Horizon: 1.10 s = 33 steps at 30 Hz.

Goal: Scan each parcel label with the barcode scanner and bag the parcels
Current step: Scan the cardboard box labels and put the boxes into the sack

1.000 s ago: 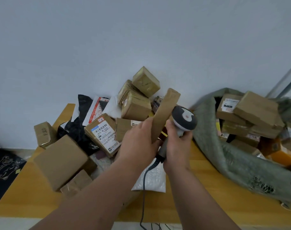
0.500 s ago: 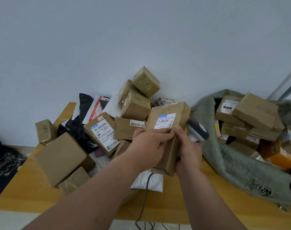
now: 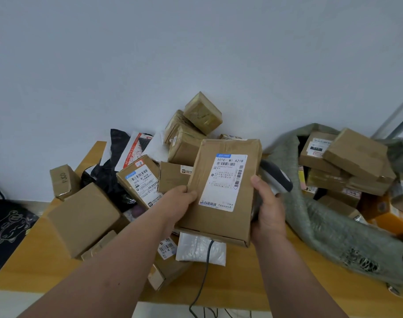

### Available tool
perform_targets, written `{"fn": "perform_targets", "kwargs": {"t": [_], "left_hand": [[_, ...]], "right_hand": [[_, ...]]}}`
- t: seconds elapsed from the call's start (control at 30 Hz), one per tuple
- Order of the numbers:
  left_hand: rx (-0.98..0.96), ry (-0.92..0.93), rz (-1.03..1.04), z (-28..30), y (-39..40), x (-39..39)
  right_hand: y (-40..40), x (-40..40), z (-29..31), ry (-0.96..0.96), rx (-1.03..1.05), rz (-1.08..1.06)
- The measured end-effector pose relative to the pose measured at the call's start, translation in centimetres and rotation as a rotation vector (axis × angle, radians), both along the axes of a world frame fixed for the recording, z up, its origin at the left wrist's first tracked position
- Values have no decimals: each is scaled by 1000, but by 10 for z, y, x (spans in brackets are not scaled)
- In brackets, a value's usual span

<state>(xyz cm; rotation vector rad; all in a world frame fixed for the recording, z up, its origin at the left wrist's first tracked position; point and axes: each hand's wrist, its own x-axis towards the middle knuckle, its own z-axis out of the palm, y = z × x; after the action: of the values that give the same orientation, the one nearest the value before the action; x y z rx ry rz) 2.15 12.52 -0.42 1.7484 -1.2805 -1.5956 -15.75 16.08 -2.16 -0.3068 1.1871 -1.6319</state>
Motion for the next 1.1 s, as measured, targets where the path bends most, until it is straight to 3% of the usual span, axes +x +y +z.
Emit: {"fn": "perform_targets", "kwargs": {"t": [0.13,0.23,0.43,0.63,1.1], "left_hand": [[-145,-38,74,-2,-6,3],[-270,-80,116,0,-9,2],[-340,-110,151,-6,-10,-6],[-322,-174,166,-14,-11,-14],[-372,-140,191,-18,-5,-35]], "right_hand": [[-2,-3,1,107,220,-150],[3,-5,5,146,239,-170],[10,-3,26,216,105,119],[10,-2,34,253,127,283],[10,-24,26,237,158,365]]}}
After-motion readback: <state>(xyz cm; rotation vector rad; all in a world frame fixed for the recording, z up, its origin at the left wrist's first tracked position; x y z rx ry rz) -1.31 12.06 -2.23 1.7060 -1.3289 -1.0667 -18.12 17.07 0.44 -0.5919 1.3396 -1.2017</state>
